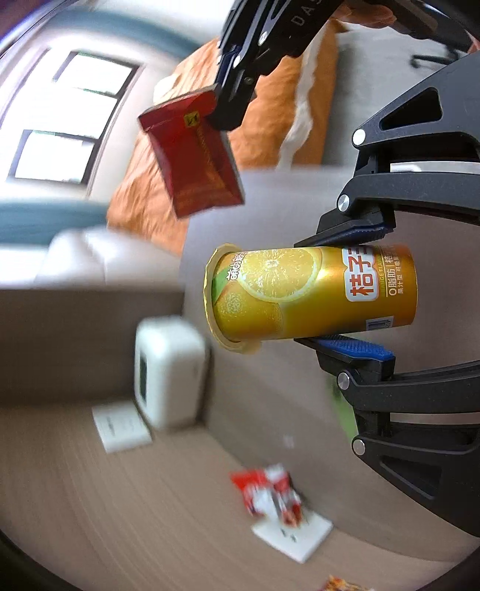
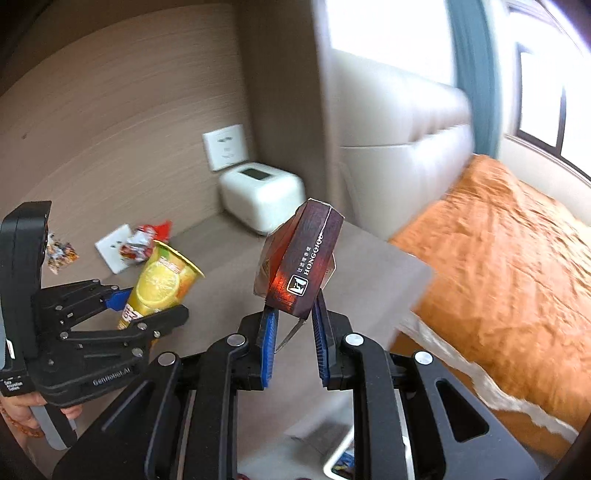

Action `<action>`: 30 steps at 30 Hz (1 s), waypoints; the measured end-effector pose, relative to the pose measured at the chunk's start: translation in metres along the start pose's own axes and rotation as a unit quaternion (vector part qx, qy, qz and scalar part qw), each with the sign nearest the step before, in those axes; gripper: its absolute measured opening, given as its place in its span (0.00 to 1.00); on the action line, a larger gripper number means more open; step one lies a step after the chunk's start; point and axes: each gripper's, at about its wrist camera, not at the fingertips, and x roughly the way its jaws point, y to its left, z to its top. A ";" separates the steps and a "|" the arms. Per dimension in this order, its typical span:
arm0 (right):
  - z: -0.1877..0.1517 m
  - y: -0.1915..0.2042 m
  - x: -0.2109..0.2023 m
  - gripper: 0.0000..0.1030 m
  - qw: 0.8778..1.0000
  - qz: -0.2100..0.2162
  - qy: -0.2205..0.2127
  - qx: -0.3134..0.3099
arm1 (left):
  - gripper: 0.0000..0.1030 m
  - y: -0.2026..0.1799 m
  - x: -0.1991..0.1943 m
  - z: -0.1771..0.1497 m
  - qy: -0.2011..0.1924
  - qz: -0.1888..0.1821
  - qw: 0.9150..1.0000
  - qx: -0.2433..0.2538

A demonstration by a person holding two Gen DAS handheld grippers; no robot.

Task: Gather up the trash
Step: 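Carry the cup and snack box over the white bin and open both tools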

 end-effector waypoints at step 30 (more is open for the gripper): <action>-0.340 -0.214 0.158 0.20 0.937 -0.116 0.268 0.194 | 0.41 -0.258 0.317 -0.231 0.313 -0.166 0.924 0.144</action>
